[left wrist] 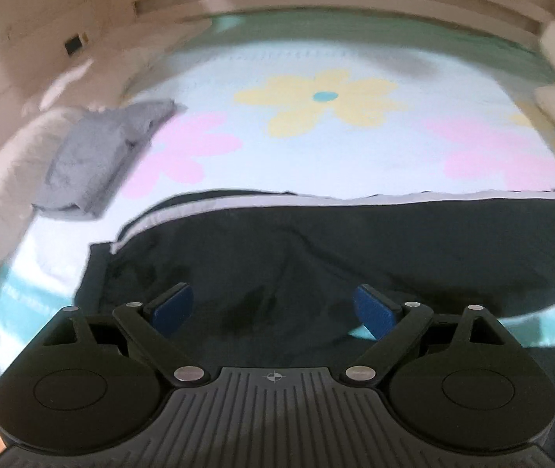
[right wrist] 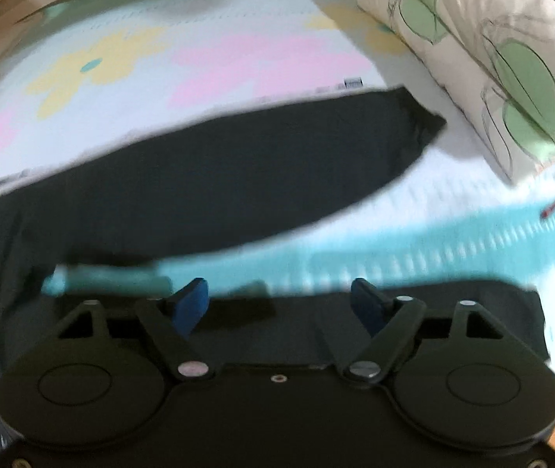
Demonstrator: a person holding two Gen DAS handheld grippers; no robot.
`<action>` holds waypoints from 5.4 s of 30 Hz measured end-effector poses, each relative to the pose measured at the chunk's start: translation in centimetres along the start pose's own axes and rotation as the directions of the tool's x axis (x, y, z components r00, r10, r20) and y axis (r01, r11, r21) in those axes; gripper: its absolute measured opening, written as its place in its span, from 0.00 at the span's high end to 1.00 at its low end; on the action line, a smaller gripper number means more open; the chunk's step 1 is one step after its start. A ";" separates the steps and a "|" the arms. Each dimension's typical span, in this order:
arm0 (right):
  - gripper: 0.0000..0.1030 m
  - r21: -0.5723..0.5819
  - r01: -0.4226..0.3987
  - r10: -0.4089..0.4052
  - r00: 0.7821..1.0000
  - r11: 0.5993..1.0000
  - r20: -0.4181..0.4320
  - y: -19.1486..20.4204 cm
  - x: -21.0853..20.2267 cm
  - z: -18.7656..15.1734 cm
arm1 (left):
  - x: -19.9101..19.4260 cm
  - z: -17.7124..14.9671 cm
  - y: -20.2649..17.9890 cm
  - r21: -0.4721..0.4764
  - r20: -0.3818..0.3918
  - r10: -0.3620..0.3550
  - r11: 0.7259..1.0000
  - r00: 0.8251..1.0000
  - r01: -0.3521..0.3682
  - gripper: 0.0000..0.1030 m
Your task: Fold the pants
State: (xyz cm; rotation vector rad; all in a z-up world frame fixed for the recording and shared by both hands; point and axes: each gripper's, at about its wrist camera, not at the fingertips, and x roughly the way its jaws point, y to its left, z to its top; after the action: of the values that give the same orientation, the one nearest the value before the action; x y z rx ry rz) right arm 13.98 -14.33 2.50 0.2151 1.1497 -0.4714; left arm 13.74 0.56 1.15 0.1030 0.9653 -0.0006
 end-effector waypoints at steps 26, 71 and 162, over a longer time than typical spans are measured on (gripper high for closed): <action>0.28 0.329 0.150 -0.121 0.987 0.932 -0.108 3.1 19.8 16.2 | 13.7 -0.9 2.9 0.034 -0.268 0.057 0.998 0.962 -0.050 0.17; 0.87 0.320 -0.185 0.208 0.977 0.929 -0.039 -5.3 14.7 6.7 | 20.7 9.4 4.7 -0.422 -0.314 -0.038 0.901 0.949 -0.104 0.96; 0.94 0.388 0.113 -0.053 0.985 0.915 -0.161 -26.5 4.9 -13.9 | 2.7 -19.0 7.8 -0.146 -0.152 -0.034 0.989 0.988 0.011 0.94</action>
State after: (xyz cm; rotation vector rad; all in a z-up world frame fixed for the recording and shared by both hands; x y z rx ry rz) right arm -8.13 -33.37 -5.59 0.5634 1.2028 -0.7749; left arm 0.11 10.07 -11.12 -0.0430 1.1184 0.0574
